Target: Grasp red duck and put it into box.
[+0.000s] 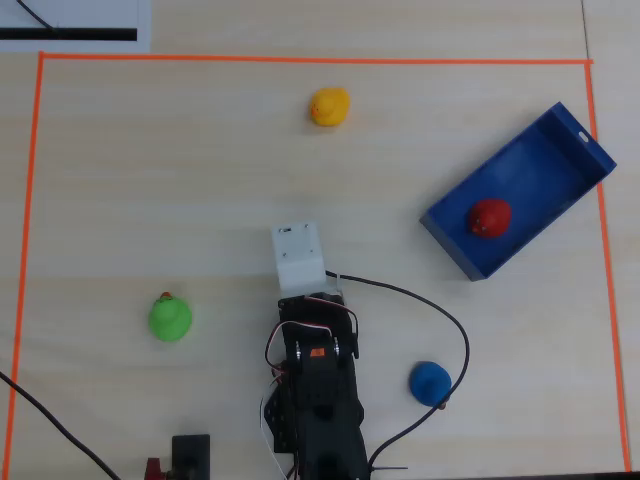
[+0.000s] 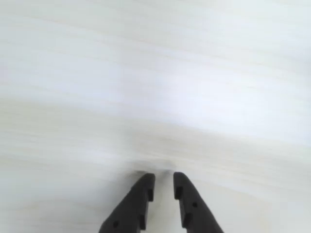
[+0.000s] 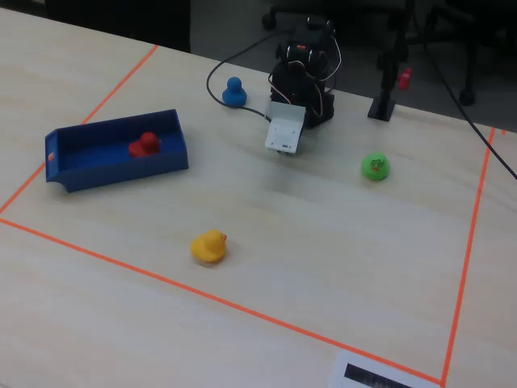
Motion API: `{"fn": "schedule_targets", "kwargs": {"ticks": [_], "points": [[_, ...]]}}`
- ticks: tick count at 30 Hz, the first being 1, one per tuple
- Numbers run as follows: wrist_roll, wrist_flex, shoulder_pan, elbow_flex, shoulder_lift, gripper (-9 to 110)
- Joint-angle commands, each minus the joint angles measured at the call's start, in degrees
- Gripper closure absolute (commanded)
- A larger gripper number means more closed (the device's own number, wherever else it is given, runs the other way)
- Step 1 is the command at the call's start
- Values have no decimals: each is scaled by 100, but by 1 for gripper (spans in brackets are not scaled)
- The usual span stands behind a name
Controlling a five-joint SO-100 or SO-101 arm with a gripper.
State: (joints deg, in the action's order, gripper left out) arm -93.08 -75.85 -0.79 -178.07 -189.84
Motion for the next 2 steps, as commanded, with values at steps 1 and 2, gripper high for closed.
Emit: {"fn": "schedule_targets", "kwargs": {"ticks": [1,2], "points": [[0,-123,0,-18,9,99],[0,-123,0,-18,9,99]]}}
